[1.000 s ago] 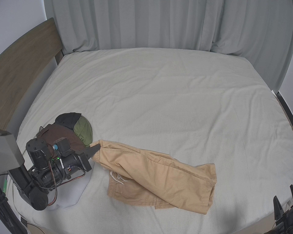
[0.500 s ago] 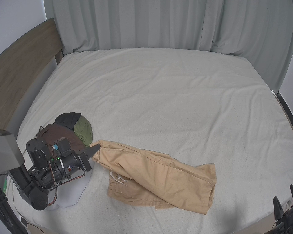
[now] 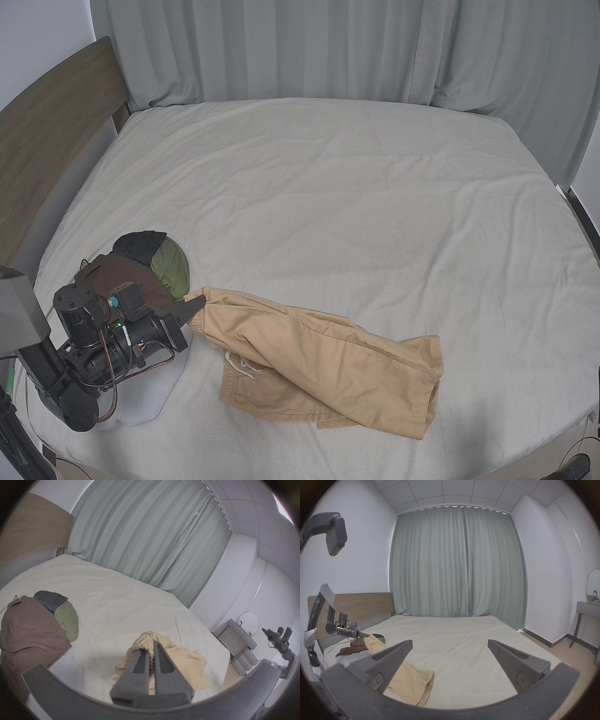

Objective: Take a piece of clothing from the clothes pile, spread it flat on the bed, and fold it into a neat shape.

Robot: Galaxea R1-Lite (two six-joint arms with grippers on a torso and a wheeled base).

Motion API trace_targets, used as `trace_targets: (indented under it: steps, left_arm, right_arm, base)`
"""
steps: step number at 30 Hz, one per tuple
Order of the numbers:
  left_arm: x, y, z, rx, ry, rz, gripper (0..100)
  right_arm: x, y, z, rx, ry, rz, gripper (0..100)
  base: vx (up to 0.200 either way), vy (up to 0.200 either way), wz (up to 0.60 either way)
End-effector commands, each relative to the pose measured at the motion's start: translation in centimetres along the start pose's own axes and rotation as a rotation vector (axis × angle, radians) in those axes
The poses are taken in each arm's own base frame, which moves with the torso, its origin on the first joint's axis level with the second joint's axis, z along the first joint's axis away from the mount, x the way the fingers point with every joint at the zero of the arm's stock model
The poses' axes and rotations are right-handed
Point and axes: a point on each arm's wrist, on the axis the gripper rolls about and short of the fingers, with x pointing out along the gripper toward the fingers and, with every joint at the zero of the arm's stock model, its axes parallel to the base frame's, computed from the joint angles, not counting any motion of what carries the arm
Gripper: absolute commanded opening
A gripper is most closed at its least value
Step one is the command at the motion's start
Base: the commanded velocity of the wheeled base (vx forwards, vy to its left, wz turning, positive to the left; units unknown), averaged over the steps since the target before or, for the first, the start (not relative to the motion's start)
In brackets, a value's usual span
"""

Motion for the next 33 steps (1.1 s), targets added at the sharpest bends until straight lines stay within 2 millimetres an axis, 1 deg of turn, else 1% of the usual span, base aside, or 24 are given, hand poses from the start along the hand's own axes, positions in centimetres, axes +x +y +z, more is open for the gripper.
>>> trace_targets:
  steps: [1,5,13,16,22,28,33]
  left_arm:
    - [0.0,0.0,0.0,0.0,-0.002,0.0,0]
    - [0.0,0.0,0.1,0.002,-0.006,-0.002,0]
    - [0.1,0.0,0.0,0.0,0.0,-0.001,0]
    - [0.0,-0.1,-0.1,-0.002,0.005,-0.002,0]
    - [0.0,-0.1,-0.2,-0.003,0.01,-0.005,0]
    - [0.0,-0.3,-0.2,0.001,0.008,-0.01,0]
    - [0.0,-0.4,-0.1,0.003,0.005,-0.014,0]
  right_arm:
    - [2.6,0.0,1.4,0.026,0.129,0.073,100]
    - [3.9,0.2,0.9,0.04,0.225,0.151,100]
    - [5.4,0.3,0.5,0.063,0.327,0.241,100]
    - [6.5,0.5,-0.3,0.095,0.427,0.317,100]
    - [8.1,0.7,-1.0,0.139,0.536,0.412,100]
    - [9.7,1.1,-1.3,0.172,0.614,0.504,100]
    - [10.9,1.8,-1.4,0.173,0.663,0.59,100]
  base:
    - [0.0,0.0,0.0]
    - [0.0,0.0,0.0]
    - [0.0,0.0,0.0]
    - [0.0,0.0,0.0]
    - [0.0,0.0,0.0]
    - [0.0,0.0,0.0]
    - [0.0,0.0,0.0]
